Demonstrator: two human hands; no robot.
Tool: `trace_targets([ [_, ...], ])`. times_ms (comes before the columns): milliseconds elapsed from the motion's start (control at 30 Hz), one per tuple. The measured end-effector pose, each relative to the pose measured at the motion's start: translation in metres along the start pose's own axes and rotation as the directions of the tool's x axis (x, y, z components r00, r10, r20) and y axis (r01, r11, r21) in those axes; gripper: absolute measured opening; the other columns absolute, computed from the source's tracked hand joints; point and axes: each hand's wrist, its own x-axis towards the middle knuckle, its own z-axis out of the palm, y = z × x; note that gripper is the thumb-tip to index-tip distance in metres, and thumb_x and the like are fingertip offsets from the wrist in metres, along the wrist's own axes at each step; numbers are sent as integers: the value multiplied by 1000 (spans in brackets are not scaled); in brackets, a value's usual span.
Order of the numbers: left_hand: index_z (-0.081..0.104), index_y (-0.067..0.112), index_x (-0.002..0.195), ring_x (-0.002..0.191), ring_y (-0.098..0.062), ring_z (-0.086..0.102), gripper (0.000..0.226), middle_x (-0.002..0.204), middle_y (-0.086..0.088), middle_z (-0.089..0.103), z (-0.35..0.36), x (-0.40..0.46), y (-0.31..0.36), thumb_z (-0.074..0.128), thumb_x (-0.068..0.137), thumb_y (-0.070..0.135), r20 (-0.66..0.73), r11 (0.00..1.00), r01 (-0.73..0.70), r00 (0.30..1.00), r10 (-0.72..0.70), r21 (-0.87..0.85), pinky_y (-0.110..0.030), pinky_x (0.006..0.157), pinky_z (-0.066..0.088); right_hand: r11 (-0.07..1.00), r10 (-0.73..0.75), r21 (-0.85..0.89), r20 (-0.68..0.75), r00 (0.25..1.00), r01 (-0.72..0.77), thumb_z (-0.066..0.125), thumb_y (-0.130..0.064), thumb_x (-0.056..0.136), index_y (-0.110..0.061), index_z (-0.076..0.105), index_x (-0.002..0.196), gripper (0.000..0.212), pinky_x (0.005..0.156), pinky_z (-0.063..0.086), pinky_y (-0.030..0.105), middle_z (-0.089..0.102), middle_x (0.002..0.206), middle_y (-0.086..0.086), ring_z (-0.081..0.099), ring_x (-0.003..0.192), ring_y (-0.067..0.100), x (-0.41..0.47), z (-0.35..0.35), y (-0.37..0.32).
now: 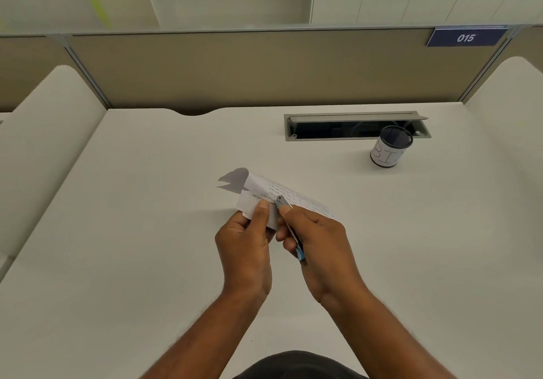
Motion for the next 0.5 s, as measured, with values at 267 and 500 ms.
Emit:
trace_targets([
  [267,83,23,90,98,-20,78,21,103,-1,82,2,-1,5,66,96,12,14,993,67,998,-66,-95,-29,76,63,942,-173,-299,-39,984,153,66,-34,93,-30,77,91,12,63,52,24,73,77,-2,59,61,9,8,-13,5],
  [500,76,6,104,94,-25,78,13,103,-9,81,-2,5,6,65,96,8,20,967,184,983,-183,-175,-27,67,62,481,-466,-734,249,849,479,74,-29,89,-24,62,121,34,84,47,13,59,109,-10,54,102,3,9,-17,16],
])
